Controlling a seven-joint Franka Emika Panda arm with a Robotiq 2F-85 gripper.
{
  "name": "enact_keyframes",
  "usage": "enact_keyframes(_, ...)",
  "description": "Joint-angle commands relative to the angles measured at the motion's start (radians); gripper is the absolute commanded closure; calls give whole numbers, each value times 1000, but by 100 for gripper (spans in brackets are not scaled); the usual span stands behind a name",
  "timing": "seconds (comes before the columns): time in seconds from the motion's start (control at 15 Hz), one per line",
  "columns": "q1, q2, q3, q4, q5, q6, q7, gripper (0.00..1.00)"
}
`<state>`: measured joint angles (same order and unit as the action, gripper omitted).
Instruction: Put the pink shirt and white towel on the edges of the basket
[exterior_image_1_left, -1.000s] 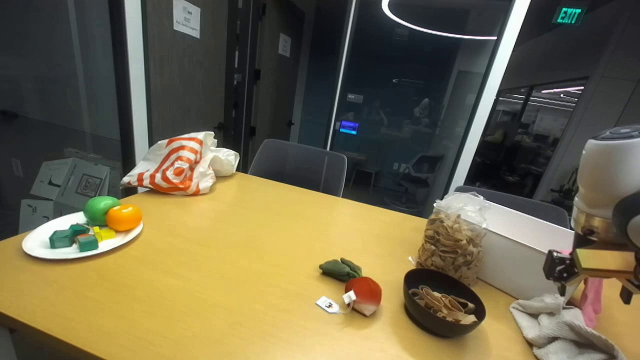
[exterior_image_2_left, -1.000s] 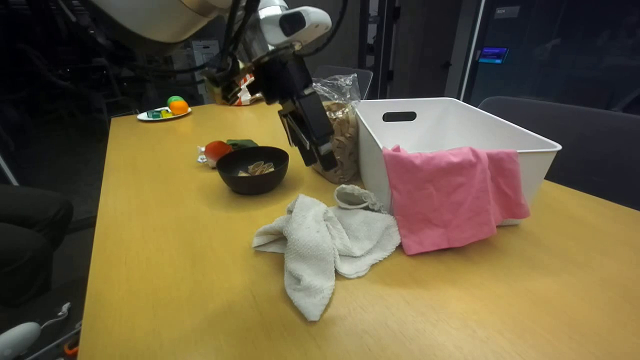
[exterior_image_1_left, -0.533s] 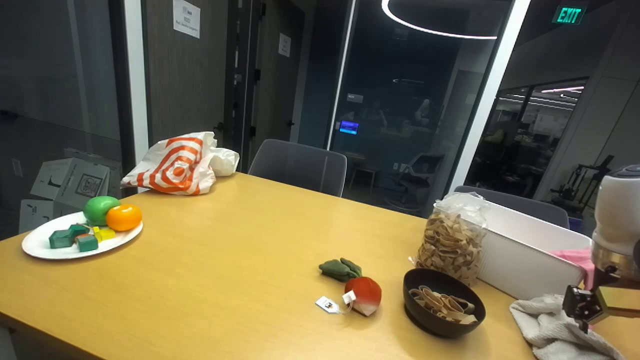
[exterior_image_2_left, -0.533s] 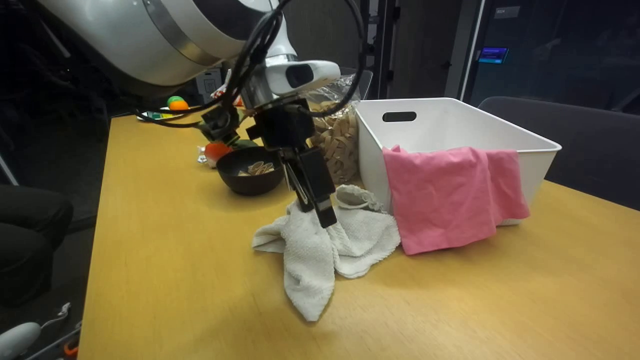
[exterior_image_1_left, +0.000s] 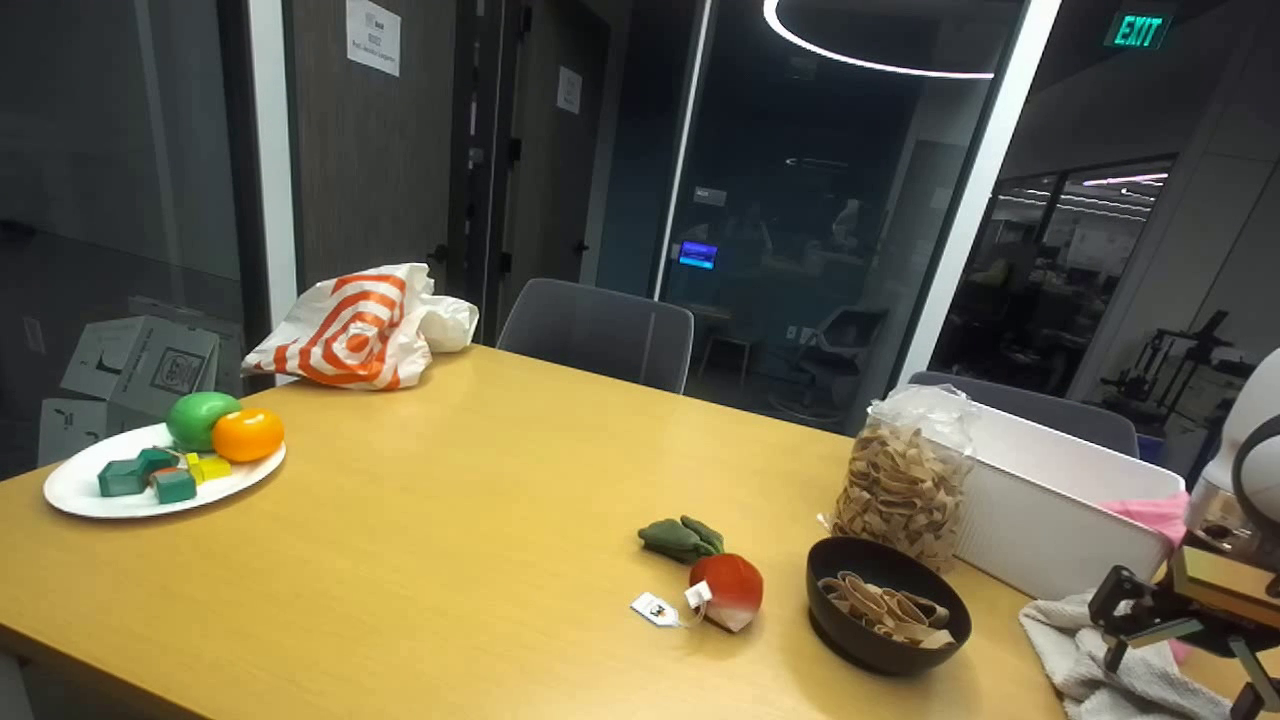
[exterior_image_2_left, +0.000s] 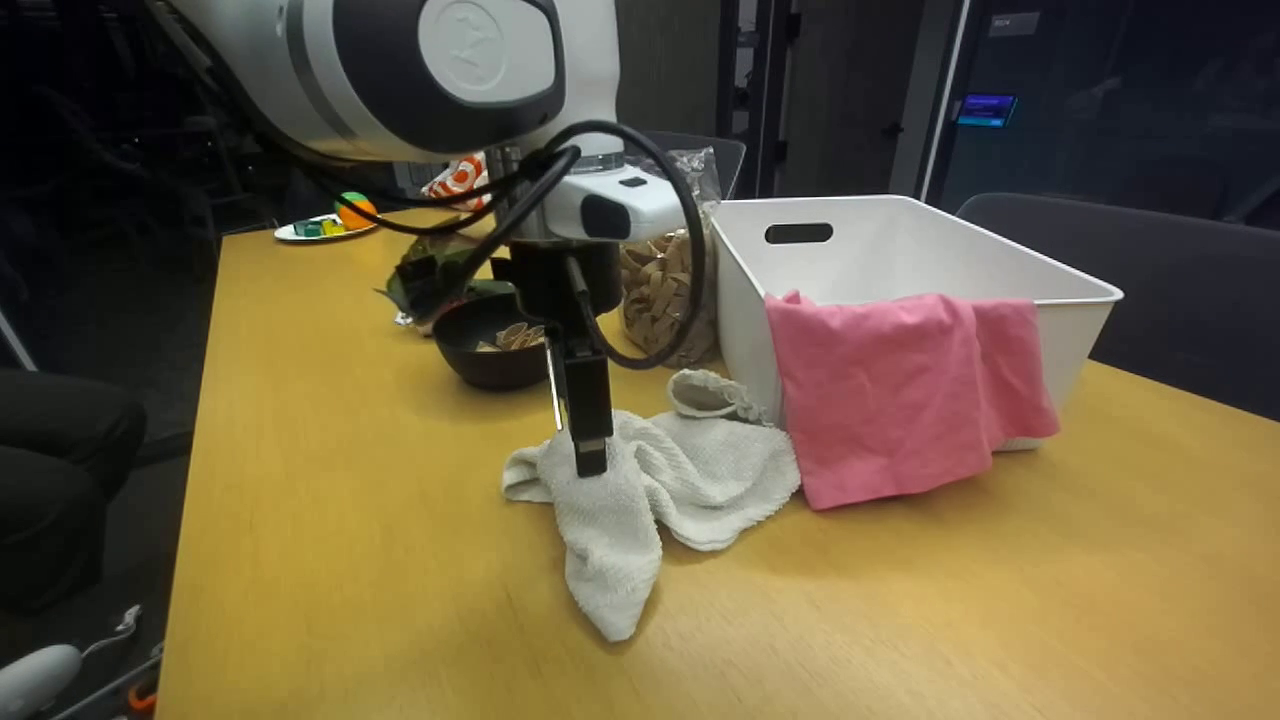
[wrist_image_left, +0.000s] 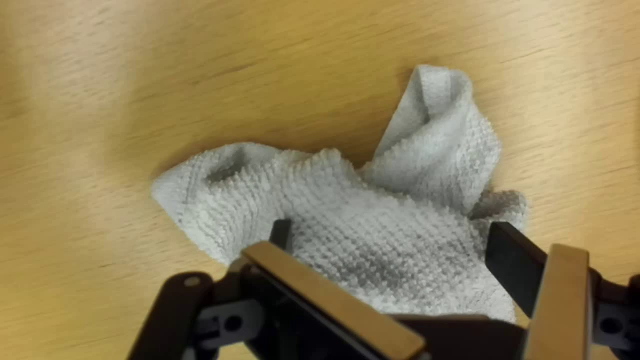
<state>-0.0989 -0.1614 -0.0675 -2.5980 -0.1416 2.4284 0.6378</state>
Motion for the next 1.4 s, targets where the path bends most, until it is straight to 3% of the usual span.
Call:
enact_keyframes(0.0, -18, 9, 22, -10, -29, 69, -11, 0)
enact_keyframes(0.2, -35, 48, 30, -16, -119, 122, 36, 0)
enact_keyframes(0.27, -35, 57, 28, -19, -135, 139, 43, 25)
enact_keyframes(0.4, -33, 67, 23, -21, -147, 163, 51, 32)
enact_keyframes(0.67, -16, 64, 21, -20, -101, 182, 22, 65)
enact_keyframes(1.0, -12, 45, 33, -20, -108, 183, 38, 99)
enact_keyframes(1.33, -16, -54, 53, -17, -120, 115, 43, 94)
